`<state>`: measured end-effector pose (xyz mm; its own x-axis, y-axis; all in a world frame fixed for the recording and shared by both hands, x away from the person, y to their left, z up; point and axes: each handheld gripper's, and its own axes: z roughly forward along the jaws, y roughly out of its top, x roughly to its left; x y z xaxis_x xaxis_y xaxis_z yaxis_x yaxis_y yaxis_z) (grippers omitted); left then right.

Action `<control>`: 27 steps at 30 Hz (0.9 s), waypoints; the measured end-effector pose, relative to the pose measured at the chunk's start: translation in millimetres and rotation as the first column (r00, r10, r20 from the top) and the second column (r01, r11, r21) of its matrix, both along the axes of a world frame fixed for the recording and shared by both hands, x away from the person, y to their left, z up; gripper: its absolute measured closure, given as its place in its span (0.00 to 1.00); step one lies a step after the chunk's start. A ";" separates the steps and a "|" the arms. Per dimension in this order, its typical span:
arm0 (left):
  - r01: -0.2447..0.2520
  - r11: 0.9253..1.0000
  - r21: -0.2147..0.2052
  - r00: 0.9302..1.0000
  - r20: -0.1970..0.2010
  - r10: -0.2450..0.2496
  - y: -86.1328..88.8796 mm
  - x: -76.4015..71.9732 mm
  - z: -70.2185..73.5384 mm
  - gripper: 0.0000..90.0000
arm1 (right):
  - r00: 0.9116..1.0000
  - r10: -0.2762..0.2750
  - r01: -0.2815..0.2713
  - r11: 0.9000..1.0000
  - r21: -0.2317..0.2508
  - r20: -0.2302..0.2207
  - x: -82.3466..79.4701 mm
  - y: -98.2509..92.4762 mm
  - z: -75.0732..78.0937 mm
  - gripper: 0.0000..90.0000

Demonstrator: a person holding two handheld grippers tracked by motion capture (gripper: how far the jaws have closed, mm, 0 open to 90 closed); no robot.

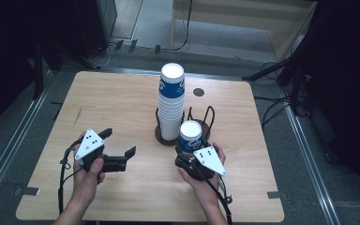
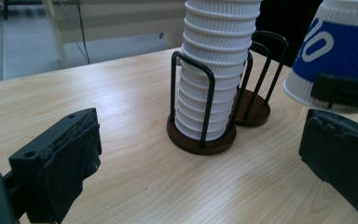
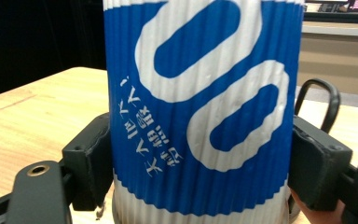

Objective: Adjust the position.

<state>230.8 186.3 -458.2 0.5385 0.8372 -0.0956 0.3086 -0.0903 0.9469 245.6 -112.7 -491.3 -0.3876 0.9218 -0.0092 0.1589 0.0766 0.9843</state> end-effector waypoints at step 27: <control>0.230 0.972 -0.042 0.965 -0.117 -0.233 -31.2 -0.6 11.3 0.08 | 0.996 0.085 -0.083 0.992 -0.089 0.019 -13.0 25.9 -14.8 0.22</control>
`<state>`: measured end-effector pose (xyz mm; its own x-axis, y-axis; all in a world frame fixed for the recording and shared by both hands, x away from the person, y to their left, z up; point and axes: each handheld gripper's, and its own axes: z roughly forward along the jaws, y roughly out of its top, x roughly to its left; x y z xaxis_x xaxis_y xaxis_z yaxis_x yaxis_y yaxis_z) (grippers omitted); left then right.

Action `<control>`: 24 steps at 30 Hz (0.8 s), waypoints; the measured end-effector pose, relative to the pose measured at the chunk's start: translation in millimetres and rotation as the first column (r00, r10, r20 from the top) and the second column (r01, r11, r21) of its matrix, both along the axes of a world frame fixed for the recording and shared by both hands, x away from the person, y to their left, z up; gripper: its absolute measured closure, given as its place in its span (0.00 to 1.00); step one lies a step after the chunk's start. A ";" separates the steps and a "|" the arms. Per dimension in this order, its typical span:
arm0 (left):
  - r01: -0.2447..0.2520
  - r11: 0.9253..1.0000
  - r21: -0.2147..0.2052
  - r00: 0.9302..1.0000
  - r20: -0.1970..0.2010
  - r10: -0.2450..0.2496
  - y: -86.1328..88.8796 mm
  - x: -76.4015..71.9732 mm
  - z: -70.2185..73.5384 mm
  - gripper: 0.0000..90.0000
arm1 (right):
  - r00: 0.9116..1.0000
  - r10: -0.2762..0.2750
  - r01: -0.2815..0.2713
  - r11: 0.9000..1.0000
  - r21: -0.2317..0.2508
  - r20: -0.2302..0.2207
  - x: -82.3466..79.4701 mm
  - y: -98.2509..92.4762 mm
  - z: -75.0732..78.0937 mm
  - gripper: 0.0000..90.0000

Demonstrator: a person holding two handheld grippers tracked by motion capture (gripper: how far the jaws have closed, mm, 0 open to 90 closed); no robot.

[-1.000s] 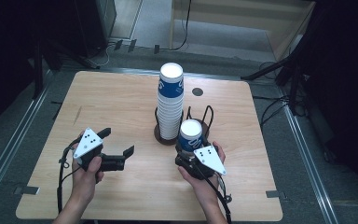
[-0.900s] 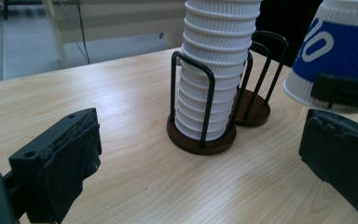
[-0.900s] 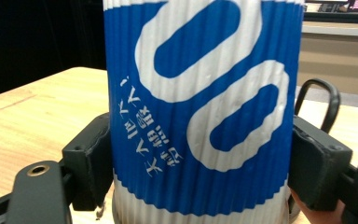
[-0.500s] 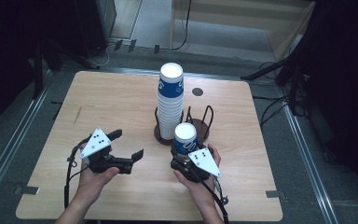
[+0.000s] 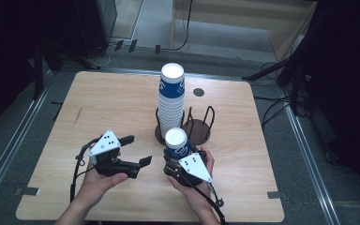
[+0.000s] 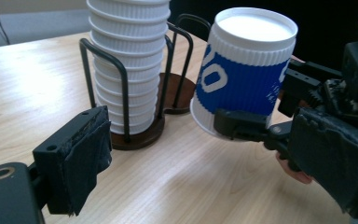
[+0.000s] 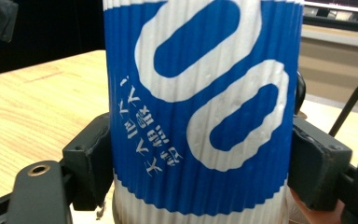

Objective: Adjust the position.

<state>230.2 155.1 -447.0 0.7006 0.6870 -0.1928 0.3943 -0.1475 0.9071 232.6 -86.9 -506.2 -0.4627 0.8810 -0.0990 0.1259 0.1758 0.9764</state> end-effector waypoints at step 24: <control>0.066 0.996 0.052 0.994 -0.085 -0.061 -11.0 -0.1 1.7 0.15 | 0.981 0.118 -0.070 0.956 -0.286 0.157 -16.3 26.9 -15.2 0.23</control>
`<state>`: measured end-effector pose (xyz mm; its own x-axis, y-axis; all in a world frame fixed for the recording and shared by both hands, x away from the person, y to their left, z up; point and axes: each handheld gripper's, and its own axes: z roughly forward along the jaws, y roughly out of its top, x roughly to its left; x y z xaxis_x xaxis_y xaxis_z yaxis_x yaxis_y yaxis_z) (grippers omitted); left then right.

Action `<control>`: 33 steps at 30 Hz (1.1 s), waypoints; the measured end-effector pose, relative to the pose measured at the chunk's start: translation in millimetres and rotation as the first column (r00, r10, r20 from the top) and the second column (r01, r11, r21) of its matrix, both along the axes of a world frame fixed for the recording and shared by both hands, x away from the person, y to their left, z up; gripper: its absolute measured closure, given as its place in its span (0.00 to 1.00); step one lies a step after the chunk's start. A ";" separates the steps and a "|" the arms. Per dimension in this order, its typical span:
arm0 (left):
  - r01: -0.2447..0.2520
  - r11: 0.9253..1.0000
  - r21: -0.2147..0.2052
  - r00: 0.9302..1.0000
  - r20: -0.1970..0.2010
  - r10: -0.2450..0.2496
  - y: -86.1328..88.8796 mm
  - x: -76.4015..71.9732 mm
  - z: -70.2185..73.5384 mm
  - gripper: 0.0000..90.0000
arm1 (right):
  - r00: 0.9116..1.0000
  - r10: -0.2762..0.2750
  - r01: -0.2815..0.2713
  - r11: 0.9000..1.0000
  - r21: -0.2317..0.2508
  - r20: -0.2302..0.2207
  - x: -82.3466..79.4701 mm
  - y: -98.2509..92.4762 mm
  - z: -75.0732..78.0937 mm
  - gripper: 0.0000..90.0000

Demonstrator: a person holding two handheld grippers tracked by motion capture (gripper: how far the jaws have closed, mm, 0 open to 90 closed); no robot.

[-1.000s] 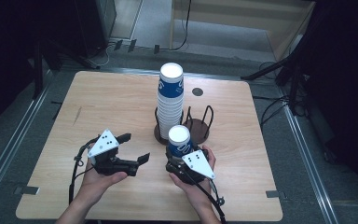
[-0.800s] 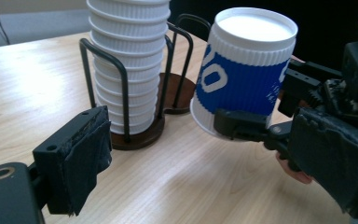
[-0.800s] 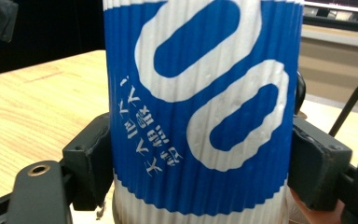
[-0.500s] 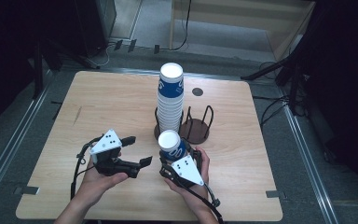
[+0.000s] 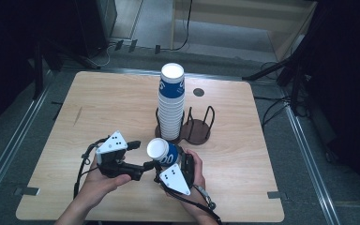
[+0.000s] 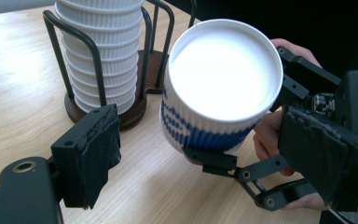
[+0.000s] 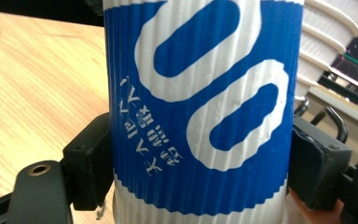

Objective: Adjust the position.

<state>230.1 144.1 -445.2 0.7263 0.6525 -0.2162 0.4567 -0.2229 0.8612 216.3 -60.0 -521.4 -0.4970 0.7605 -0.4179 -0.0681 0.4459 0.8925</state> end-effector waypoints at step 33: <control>0.044 0.993 0.114 0.993 -0.115 -0.031 -11.6 4.1 -7.1 0.29 | 0.993 0.104 -0.094 0.984 -0.150 0.059 -13.9 19.2 -12.8 0.21</control>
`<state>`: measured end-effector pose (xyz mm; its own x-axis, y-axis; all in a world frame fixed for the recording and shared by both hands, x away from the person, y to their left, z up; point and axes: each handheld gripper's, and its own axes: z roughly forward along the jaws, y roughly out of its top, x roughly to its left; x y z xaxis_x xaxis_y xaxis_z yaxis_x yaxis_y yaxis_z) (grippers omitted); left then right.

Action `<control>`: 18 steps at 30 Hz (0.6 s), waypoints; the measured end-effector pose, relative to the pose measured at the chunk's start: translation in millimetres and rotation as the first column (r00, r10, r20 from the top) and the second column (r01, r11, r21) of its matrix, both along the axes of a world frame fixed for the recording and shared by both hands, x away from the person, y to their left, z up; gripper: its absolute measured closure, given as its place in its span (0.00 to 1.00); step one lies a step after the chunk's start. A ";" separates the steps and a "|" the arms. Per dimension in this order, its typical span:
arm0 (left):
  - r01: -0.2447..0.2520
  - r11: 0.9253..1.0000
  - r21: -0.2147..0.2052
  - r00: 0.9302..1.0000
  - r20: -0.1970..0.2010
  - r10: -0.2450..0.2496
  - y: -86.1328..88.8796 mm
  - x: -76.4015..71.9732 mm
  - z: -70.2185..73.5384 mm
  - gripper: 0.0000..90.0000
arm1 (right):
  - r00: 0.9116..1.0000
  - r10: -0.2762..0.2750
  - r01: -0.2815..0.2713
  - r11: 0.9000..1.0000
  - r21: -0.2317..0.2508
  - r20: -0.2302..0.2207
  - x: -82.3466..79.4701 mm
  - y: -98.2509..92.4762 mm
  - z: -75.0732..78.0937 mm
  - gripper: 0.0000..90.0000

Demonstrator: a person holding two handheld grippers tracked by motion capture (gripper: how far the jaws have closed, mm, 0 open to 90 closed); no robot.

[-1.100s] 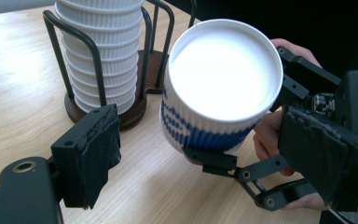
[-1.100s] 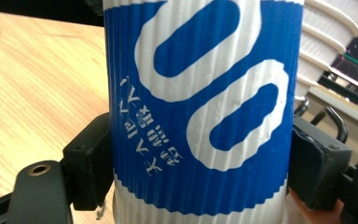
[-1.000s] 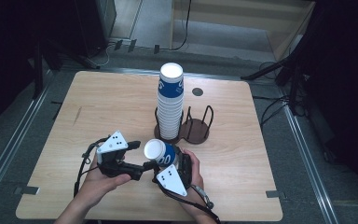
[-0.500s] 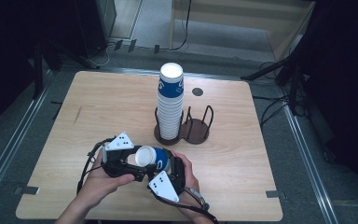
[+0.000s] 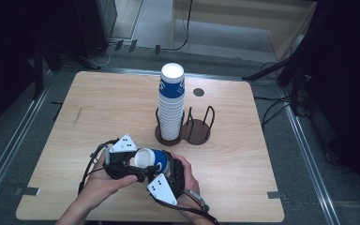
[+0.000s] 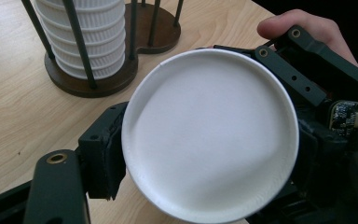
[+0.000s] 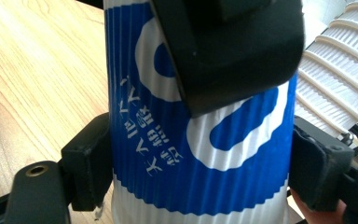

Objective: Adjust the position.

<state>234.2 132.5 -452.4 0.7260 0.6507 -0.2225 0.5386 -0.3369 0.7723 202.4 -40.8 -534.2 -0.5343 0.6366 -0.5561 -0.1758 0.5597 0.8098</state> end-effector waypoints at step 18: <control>-0.046 0.994 -0.103 0.999 0.005 0.046 19.6 6.1 2.0 0.30 | 0.999 -0.018 0.019 0.999 0.037 -0.043 0.6 -5.1 7.9 0.03</control>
